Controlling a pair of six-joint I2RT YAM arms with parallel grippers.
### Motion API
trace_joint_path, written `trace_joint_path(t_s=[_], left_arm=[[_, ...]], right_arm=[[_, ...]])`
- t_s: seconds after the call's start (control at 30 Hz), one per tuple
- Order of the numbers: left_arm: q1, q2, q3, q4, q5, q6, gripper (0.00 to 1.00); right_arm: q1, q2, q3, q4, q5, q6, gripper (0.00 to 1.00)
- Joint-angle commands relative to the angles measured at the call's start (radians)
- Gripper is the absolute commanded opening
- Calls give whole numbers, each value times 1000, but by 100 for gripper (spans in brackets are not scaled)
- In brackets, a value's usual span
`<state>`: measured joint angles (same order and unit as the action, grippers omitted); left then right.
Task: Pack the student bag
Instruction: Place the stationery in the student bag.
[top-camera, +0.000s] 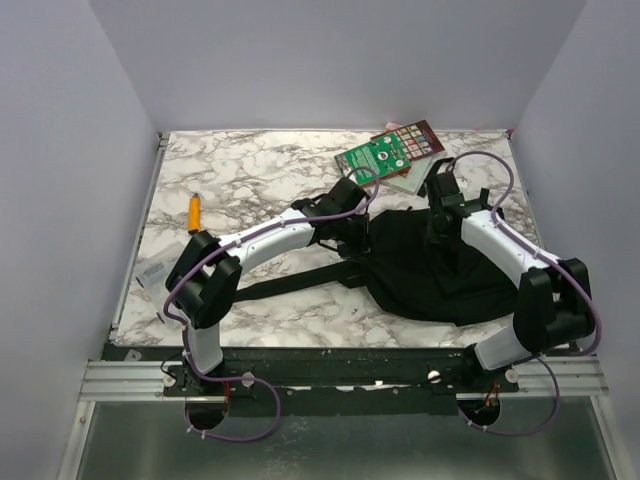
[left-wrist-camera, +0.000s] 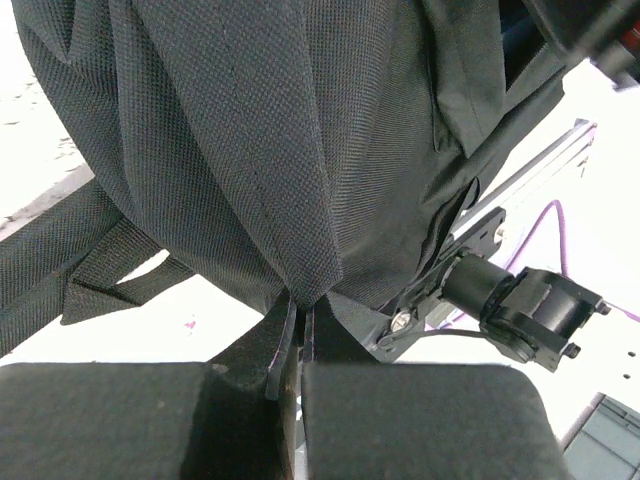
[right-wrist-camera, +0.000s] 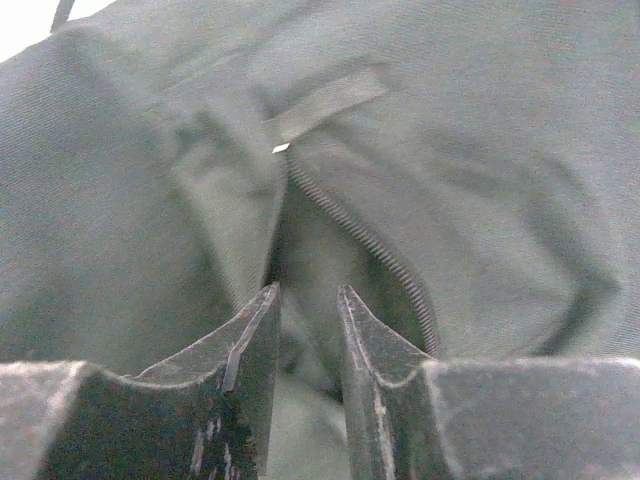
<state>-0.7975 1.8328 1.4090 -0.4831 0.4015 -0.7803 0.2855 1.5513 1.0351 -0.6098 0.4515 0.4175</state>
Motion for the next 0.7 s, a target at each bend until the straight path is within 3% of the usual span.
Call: trace_joint_path(t_s=[0.0, 0.13, 0.5, 0.67], left_arm=[[15, -43, -5, 8, -39, 7, 0], [15, -37, -5, 9, -31, 4, 0], [13, -54, -11, 15, -32, 10, 0], [13, -50, -9, 19, -14, 7, 0]], right_arm=[[-7, -106, 49, -41, -403, -40, 36], [-34, -149, 66, -33, -342, 3, 49], [-385, -57, 30, 188, -762, 174, 50], [-414, -36, -32, 267, -778, 296, 53]])
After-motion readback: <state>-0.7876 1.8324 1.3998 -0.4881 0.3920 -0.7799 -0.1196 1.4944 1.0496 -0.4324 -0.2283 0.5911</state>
